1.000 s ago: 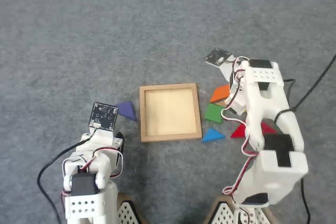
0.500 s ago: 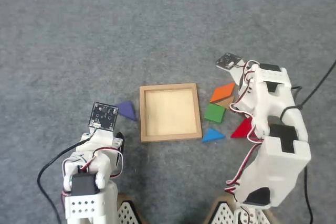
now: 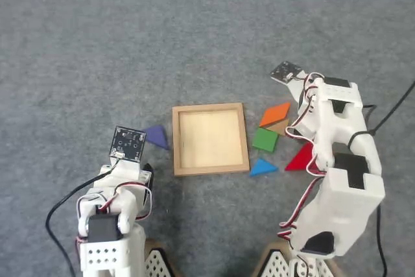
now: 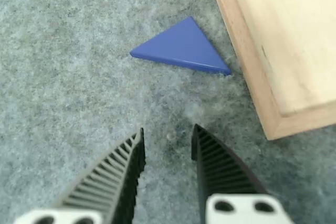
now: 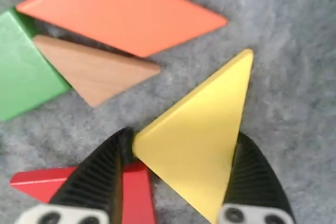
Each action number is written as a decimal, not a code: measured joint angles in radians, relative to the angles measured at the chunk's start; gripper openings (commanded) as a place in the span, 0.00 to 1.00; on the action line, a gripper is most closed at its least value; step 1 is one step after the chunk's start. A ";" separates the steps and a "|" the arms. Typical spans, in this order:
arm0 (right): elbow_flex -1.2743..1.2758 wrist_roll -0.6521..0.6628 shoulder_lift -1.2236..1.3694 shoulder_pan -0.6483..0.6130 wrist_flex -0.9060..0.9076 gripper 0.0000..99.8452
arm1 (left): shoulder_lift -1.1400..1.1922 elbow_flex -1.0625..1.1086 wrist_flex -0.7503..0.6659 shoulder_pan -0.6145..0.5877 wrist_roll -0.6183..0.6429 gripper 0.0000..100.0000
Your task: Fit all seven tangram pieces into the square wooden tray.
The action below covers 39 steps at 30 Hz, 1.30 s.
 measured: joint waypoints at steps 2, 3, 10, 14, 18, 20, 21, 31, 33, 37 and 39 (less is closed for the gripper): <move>-0.018 -0.003 0.003 0.000 0.011 0.10 | 0.000 0.000 0.000 0.000 0.000 0.14; -0.034 -0.008 0.005 0.000 0.026 0.10 | 0.000 0.000 0.000 0.000 0.000 0.14; -0.259 -0.097 0.014 -0.051 0.227 0.10 | 0.000 0.000 0.000 0.000 0.000 0.14; -0.393 -0.161 0.014 -0.129 0.350 0.10 | 0.000 0.000 0.000 0.000 0.000 0.14; -0.460 -0.238 -0.002 -0.229 0.457 0.10 | 0.000 0.000 0.000 0.000 0.000 0.14; -0.462 -0.269 -0.048 -0.282 0.499 0.10 | 0.000 0.000 0.000 0.000 0.000 0.14; -0.462 -0.281 -0.081 -0.311 0.512 0.10 | 0.000 0.000 0.000 0.000 0.000 0.14; -0.150 -0.393 -0.362 -0.580 0.417 0.10 | 0.000 0.000 0.000 0.000 0.000 0.14; -0.097 -0.394 -0.364 -0.606 0.353 0.10 | 0.000 0.000 0.000 0.000 0.000 0.14; -0.054 -0.353 -0.359 -0.641 0.232 0.10 | 0.000 0.000 0.000 0.000 0.000 0.14; -0.054 -0.304 -0.318 -0.666 0.189 0.10 | 0.000 0.000 0.000 0.000 0.000 0.14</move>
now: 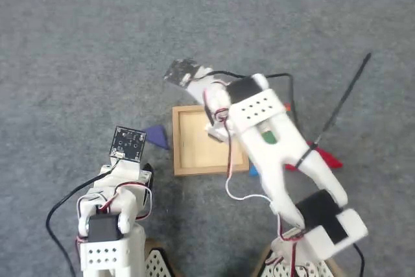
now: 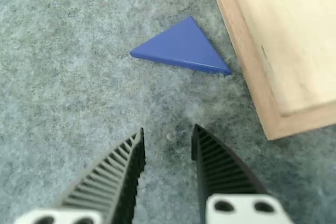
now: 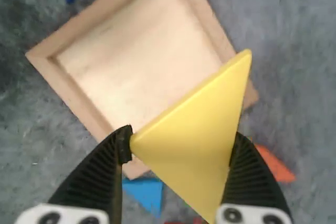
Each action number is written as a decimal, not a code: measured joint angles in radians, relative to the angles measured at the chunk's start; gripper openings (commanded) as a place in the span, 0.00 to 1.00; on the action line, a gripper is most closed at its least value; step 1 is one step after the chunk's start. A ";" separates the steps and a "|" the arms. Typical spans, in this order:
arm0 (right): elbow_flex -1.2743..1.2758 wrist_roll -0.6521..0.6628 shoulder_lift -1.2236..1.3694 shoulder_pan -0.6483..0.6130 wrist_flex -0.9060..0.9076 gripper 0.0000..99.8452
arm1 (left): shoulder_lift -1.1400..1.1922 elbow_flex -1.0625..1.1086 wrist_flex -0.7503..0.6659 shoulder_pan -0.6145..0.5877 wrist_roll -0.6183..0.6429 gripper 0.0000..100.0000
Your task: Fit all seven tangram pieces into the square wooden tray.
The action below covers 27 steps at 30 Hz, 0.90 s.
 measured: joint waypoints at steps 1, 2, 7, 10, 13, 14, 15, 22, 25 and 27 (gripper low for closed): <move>0.000 0.029 0.035 -0.009 -0.018 0.10 | 0.000 0.000 0.000 0.000 0.000 0.14; 0.000 0.055 0.071 -0.014 -0.032 0.10 | 0.000 0.000 0.000 0.000 0.000 0.14; -0.057 0.198 0.226 -0.018 -0.051 0.10 | 0.000 0.000 0.000 0.000 0.000 0.14; -0.117 0.265 0.288 -0.018 -0.051 0.10 | 0.000 0.000 0.000 0.000 0.000 0.14; -0.176 0.322 0.347 -0.032 -0.051 0.10 | 0.000 0.000 0.000 0.000 0.000 0.14; -0.195 0.336 0.367 -0.038 -0.051 0.10 | 0.000 0.000 0.000 0.000 0.000 0.14; -0.210 0.350 0.385 -0.046 -0.051 0.10 | 0.000 0.000 0.000 0.000 0.000 0.14; -0.321 0.419 0.476 -0.057 -0.054 0.25 | 0.000 0.000 0.000 0.000 0.000 0.14; -0.330 0.427 0.476 -0.057 -0.054 0.27 | 0.000 0.000 0.000 0.000 0.000 0.14; -0.331 0.440 0.476 -0.057 -0.054 0.28 | 0.000 0.000 0.000 0.000 0.000 0.14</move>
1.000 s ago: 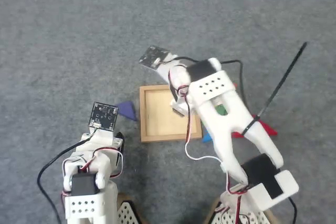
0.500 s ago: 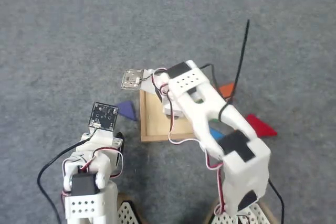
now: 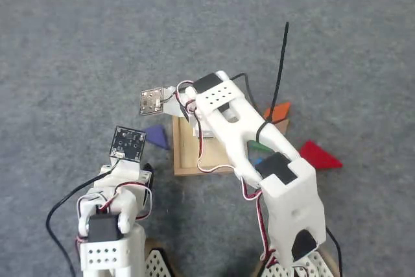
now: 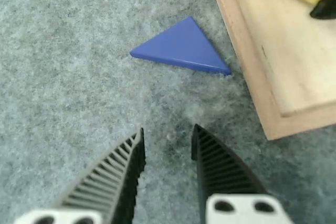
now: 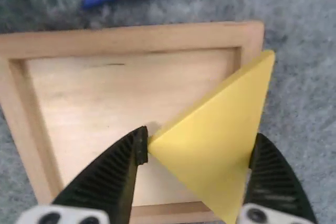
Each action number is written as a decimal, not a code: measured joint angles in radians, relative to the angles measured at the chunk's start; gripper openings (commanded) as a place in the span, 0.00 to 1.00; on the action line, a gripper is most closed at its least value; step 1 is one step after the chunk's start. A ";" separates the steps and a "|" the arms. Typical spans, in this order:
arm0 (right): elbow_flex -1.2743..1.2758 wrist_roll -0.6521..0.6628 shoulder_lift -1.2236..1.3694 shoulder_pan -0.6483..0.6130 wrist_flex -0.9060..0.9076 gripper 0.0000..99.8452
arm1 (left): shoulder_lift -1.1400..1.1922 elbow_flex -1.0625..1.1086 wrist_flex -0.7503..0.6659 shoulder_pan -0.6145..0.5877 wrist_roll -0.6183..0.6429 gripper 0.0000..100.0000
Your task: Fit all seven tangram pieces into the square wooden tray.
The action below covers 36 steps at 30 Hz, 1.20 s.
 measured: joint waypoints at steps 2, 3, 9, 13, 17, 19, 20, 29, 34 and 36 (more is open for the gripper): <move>0.000 0.008 0.000 0.000 0.009 0.28 | 0.000 0.000 0.000 0.000 0.000 0.14; 0.000 0.008 0.000 0.000 0.014 0.28 | 0.000 0.000 0.000 0.000 0.000 0.14; 0.000 0.011 0.000 0.000 0.075 0.28 | 0.000 0.000 0.000 0.000 0.000 0.14; -0.028 0.011 0.000 0.000 0.094 0.32 | 0.000 0.000 0.000 0.000 0.000 0.14; -0.058 0.011 0.000 0.000 0.110 0.34 | 0.000 0.000 0.000 0.000 0.000 0.14; -0.074 0.011 0.000 0.000 0.110 0.34 | -0.002 0.000 0.000 0.000 0.000 0.14; -0.077 0.011 0.000 0.000 0.110 0.34 | -0.002 0.000 0.000 0.000 0.000 0.14; -0.086 -0.068 -0.063 0.064 0.129 0.26 | -0.002 0.000 0.000 0.000 0.000 0.14; -0.087 -0.186 -0.288 0.216 0.281 0.25 | -0.002 0.000 0.000 0.000 0.000 0.14; -0.058 -0.213 -0.385 0.265 0.325 0.25 | -0.002 0.000 0.000 0.000 0.000 0.14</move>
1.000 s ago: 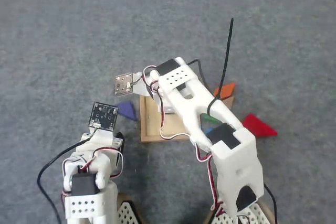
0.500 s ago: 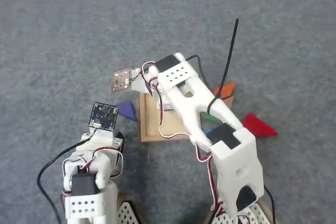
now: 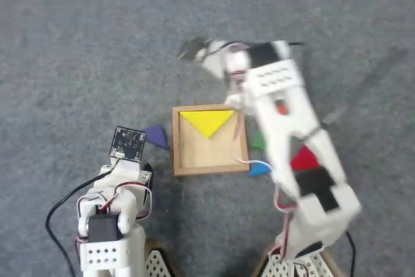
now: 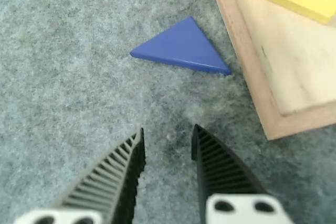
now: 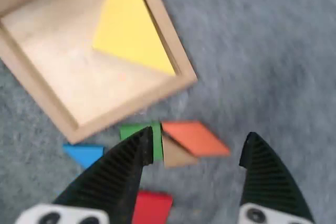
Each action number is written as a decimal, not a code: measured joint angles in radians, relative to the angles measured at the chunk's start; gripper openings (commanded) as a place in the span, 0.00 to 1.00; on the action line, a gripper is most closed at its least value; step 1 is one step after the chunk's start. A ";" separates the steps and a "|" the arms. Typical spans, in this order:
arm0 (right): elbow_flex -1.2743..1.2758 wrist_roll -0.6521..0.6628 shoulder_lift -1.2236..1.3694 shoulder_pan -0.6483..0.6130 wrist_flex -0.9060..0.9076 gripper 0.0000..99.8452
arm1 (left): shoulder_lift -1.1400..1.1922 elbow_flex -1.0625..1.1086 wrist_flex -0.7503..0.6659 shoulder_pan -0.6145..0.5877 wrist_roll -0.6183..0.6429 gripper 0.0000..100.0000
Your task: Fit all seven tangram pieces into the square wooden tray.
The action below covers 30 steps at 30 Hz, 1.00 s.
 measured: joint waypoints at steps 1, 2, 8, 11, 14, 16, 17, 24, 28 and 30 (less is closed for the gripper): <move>0.032 -0.008 -0.048 0.015 0.011 0.25 | 0.000 0.000 0.000 0.000 0.000 0.14; 0.078 -0.011 -0.097 0.031 0.014 0.25 | 0.000 0.000 0.000 0.000 0.000 0.14; 0.509 -0.014 -0.362 0.158 -0.083 0.25 | 0.000 0.000 0.000 0.000 0.000 0.14; 0.712 -0.077 -0.442 0.230 -0.157 0.25 | 0.000 0.000 0.000 0.000 0.000 0.14; 0.816 -0.207 -0.462 0.272 -0.195 0.25 | 0.000 0.000 0.000 0.000 0.000 0.14; 0.829 -0.305 -0.465 0.301 -0.206 0.25 | 0.000 0.000 0.000 0.000 0.000 0.14; 0.833 -0.351 -0.466 0.315 -0.210 0.25 | 0.000 0.000 0.000 0.000 0.000 0.14; 0.864 -0.589 -0.471 0.402 -0.216 0.25 | 0.000 0.000 0.000 0.000 0.000 0.14; 0.924 -0.787 -0.471 0.407 -0.272 0.26 | 0.000 0.000 0.000 0.000 0.000 0.14; 0.928 -0.812 -0.468 0.413 -0.305 0.26 | 0.000 0.000 0.000 0.000 0.000 0.14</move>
